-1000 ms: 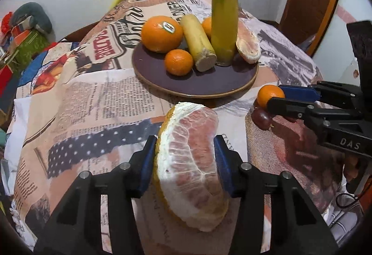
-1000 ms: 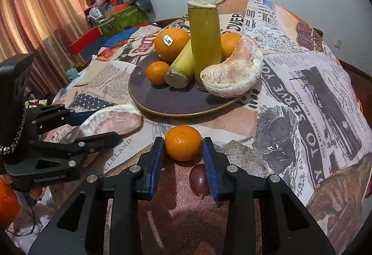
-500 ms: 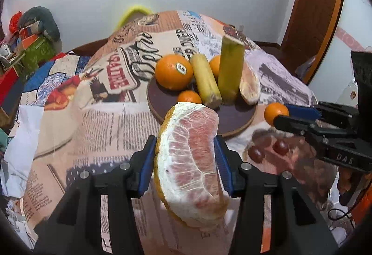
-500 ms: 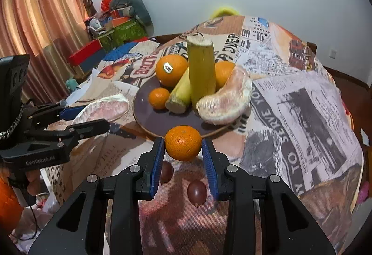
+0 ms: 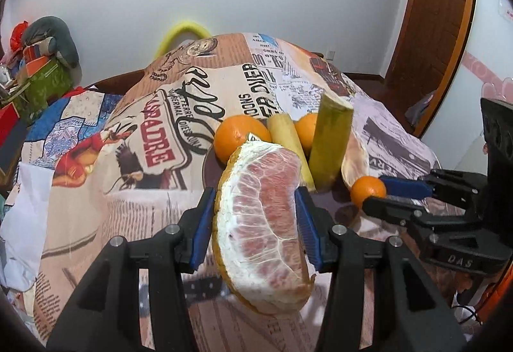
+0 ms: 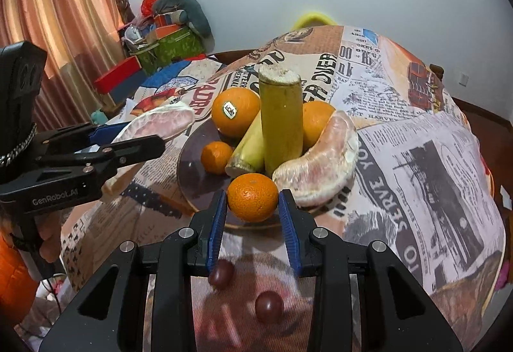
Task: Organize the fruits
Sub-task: 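Lay the pomelo segment on the plate with the left tool while the right tool sets the mandarin there, then open both tools and pull them back from the plate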
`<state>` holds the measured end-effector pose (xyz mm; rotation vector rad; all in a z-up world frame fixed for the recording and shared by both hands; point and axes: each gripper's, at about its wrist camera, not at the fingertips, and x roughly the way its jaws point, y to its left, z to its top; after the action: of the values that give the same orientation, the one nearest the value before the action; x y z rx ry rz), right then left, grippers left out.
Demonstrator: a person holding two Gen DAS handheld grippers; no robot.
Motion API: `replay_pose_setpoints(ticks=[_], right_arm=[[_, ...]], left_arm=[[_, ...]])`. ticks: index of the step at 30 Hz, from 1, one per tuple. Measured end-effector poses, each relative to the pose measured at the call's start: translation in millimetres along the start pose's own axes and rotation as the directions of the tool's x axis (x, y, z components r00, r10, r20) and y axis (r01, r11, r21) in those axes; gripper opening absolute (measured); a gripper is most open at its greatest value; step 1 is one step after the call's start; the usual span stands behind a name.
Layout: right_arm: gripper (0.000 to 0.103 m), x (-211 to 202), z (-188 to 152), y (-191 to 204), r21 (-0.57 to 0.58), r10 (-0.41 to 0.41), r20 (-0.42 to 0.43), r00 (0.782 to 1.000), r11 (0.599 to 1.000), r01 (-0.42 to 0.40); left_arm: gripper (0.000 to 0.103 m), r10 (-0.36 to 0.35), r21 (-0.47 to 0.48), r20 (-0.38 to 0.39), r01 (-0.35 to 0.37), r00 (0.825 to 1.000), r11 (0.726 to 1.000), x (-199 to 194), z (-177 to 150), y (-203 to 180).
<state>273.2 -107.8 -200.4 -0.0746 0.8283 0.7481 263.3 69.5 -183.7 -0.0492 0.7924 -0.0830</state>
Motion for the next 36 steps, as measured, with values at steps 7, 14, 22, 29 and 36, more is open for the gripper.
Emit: replay_pose_setpoints(ticks=[7, 14, 22, 29, 36], right_arm=[[0.031, 8, 5, 0, -0.018, 0.005, -0.014, 1.000, 1.000, -0.006], [0.031, 16, 6, 1, -0.036, 0.008, -0.030, 1.000, 0.999, -0.009], [0.031, 21, 11, 1, -0.030, 0.020, -0.026, 0.999, 0.999, -0.021], [0.032, 22, 12, 0, -0.017, 0.033, -0.031, 0.999, 0.999, -0.034], [0.032, 8, 10, -2, -0.007, 0.017, -0.012, 1.000, 1.000, -0.017]], left_arm=[[0.049, -0.017, -0.020, 0.005, 0.018, 1.000, 1.000, 24, 17, 6], [0.049, -0.023, -0.026, 0.020, 0.024, 1.000, 0.999, 38, 28, 7], [0.049, -0.026, -0.024, 0.005, 0.026, 1.000, 0.999, 49, 28, 7], [0.049, -0.038, -0.023, 0.032, 0.039, 0.999, 0.999, 36, 29, 6], [0.049, -0.033, -0.005, 0.036, 0.033, 0.999, 0.999, 14, 24, -2]])
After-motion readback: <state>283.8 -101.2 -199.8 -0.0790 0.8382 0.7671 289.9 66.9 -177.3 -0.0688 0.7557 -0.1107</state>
